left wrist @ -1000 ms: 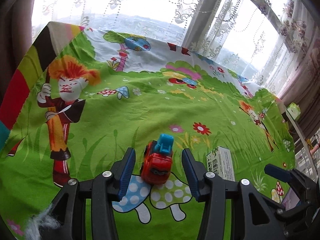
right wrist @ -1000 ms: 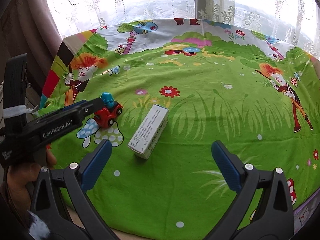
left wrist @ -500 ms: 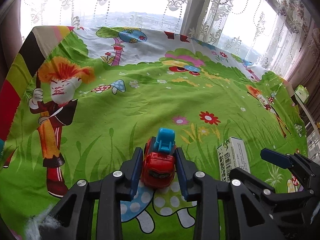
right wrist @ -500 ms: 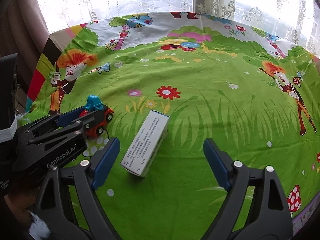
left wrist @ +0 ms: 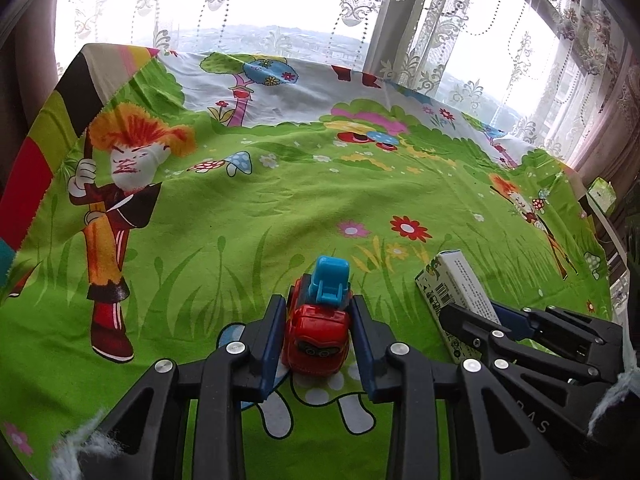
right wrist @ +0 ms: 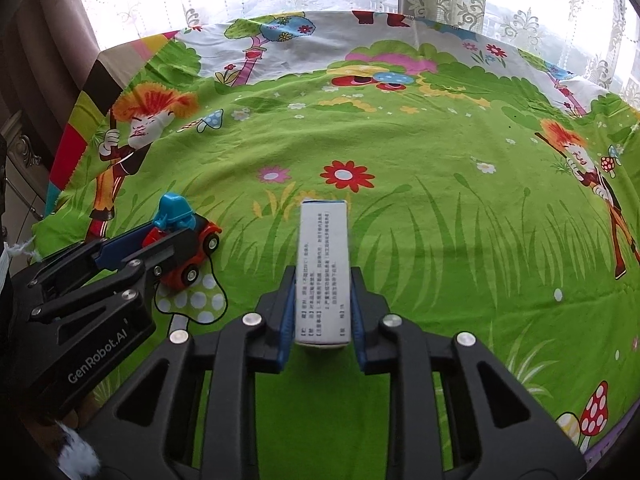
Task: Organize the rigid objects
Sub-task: 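Carry the toy car and white box over the purple box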
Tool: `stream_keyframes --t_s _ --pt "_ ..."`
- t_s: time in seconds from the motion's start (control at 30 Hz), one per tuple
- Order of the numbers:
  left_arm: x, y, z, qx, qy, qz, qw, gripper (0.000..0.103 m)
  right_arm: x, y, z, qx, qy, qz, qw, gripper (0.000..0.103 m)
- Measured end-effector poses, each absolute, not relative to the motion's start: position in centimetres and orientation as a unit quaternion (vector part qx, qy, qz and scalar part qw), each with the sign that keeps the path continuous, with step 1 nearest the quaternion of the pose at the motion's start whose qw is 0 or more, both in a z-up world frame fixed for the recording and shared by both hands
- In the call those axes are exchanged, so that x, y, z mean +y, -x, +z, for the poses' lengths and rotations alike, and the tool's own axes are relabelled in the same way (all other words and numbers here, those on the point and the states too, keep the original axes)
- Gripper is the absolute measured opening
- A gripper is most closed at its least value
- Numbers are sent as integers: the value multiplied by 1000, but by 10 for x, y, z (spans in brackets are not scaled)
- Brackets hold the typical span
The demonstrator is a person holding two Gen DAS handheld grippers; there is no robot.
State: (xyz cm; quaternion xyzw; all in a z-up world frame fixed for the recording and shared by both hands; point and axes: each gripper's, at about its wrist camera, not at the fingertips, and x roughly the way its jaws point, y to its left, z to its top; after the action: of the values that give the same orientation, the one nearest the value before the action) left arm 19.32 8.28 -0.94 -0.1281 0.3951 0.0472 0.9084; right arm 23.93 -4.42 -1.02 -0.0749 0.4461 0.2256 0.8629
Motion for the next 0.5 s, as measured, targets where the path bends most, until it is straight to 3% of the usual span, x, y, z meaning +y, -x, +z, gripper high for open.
stream_keyframes --t_s 0.5 --pt "60 -172 2 385 145 38 911 33 -67 -219 2 434 69 219 871 28"
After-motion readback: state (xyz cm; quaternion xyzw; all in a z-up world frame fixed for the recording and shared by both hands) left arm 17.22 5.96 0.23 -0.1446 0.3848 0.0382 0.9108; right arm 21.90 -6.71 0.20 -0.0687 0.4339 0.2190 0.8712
